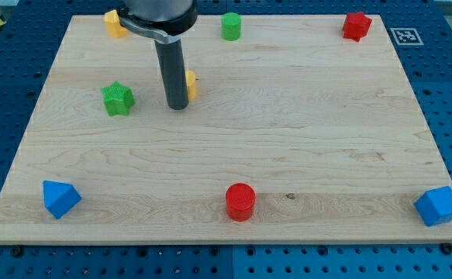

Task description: Nudge green star left a bit

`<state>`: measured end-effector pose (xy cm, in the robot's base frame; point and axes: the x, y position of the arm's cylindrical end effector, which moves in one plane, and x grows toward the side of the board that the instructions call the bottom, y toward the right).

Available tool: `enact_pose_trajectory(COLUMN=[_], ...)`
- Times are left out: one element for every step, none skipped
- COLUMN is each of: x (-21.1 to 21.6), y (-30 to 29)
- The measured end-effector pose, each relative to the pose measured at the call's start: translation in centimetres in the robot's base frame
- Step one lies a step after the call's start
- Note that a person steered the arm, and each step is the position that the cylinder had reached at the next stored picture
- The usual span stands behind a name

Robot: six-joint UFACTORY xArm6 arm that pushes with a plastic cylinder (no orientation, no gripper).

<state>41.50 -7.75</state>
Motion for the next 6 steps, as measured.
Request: enact_pose_trajectory(x=[-0.9, -1.3, -1.3, -1.5, -3.0, -4.9], y=[0.1, -0.1, -0.8, -5.1, -8.0, -8.3])
